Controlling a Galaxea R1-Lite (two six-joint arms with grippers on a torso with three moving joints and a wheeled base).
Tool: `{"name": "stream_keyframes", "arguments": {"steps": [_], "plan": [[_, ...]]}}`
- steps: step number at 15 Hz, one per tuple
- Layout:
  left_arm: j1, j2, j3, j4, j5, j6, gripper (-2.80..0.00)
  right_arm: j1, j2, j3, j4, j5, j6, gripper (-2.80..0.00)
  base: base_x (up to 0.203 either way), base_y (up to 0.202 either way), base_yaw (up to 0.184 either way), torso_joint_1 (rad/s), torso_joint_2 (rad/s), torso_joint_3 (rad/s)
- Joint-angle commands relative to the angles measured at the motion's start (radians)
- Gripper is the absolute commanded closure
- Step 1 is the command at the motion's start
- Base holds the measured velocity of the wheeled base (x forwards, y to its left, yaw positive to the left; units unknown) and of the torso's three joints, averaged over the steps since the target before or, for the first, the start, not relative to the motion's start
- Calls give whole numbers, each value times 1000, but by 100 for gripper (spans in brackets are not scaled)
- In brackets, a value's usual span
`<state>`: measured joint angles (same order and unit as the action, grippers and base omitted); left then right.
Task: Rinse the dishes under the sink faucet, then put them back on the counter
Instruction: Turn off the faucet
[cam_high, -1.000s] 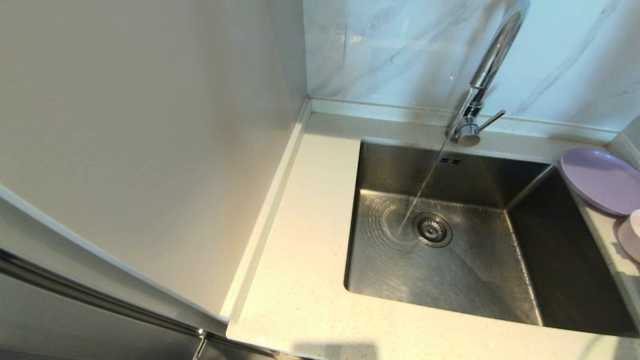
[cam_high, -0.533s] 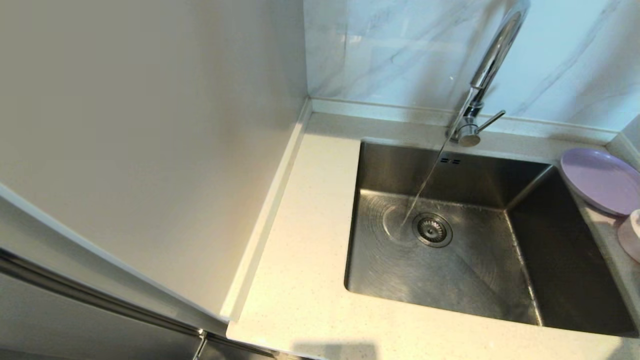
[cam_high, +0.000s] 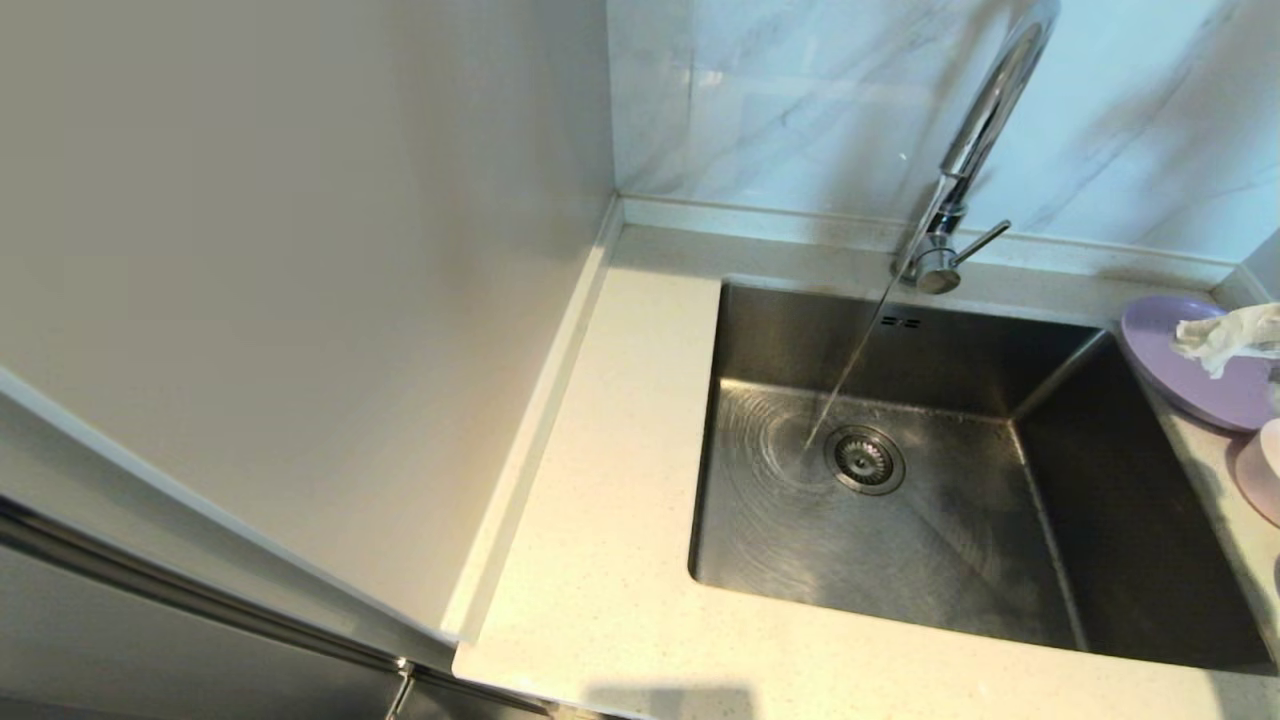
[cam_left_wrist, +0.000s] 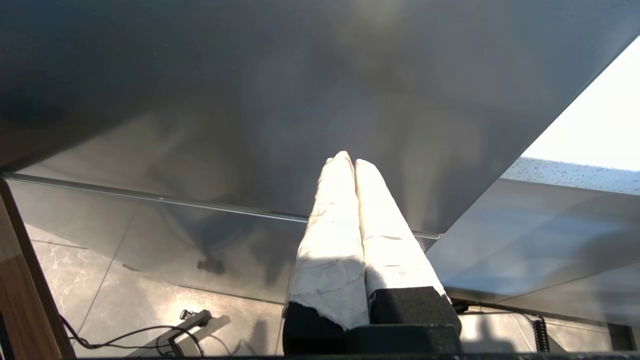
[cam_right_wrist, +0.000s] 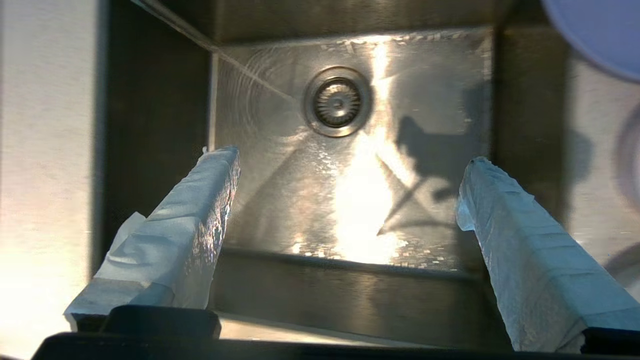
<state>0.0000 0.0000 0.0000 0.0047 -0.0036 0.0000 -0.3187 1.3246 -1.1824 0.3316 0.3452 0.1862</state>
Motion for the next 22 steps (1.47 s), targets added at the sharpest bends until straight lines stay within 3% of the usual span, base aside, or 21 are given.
{"name": "stream_keyframes", "arguments": {"steps": [1,8,16,22], "plan": [[0,0,0,0,1,0,0,41,-13,22,-4,3,15,-280,0,0,0,0,0,0],[0,0,0,0,-1,0,0,70,-1,42,-78,-2,38,-280,0,0,0,0,0,0],[0,0,0,0,1,0,0,118,54,52,-103,-147,34,-280,0,0,0,0,0,0],[0,0,0,0,1,0,0,118,58,37,-105,-144,33,-280,0,0,0,0,0,0]]}}
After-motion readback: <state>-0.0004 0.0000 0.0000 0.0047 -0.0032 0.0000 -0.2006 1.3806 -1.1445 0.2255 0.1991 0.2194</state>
